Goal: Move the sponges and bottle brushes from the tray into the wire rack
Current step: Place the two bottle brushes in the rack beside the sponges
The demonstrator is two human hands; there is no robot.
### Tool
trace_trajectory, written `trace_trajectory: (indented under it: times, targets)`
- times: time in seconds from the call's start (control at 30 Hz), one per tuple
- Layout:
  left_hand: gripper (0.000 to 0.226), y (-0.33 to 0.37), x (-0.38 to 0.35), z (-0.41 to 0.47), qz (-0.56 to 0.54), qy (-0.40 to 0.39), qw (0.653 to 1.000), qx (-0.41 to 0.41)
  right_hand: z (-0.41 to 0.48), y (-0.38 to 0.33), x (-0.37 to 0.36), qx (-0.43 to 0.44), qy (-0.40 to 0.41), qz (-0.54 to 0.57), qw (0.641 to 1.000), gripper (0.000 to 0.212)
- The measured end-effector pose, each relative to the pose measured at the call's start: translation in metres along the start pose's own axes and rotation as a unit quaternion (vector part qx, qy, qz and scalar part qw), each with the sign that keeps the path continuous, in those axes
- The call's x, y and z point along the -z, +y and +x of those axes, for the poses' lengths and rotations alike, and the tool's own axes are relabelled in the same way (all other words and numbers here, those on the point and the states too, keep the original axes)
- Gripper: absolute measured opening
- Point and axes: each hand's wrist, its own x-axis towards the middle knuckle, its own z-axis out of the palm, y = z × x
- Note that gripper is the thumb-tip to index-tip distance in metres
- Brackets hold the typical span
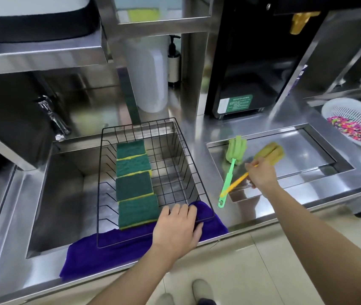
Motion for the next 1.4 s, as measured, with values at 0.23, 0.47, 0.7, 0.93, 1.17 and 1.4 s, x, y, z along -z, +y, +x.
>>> trace_trajectory:
  times: [0.23,0.47,0.7,0.93,1.17,1.4]
  targets:
    - [0.038,-0.008,0.001,-0.007,0.014,0.019,1.000,-0.007,-0.018,-0.052,0.014,0.118,0.069,0.015,0.991,0.022]
    - [0.036,-0.030,0.006,-0.026,0.020,0.029,0.999,0.027,-0.052,-0.111,-0.031,0.206,-0.050,0.064,0.975,0.025]
    - [0.037,-0.037,0.009,-0.035,0.023,0.021,0.998,0.051,-0.062,-0.130,-0.104,0.230,-0.242,-0.029,0.942,0.040]
    - [0.037,-0.037,0.005,-0.035,0.039,0.019,0.998,0.048,-0.061,-0.118,-0.154,0.189,-0.338,-0.108,0.916,0.049]
    - [0.035,-0.037,0.004,-0.035,0.029,0.012,0.998,0.063,-0.060,-0.107,-0.174,0.232,-0.344,-0.185,0.891,0.067]
    - [0.038,-0.036,0.006,-0.033,0.008,0.006,0.998,0.064,-0.060,-0.102,-0.172,0.249,-0.352,-0.291,0.854,0.071]
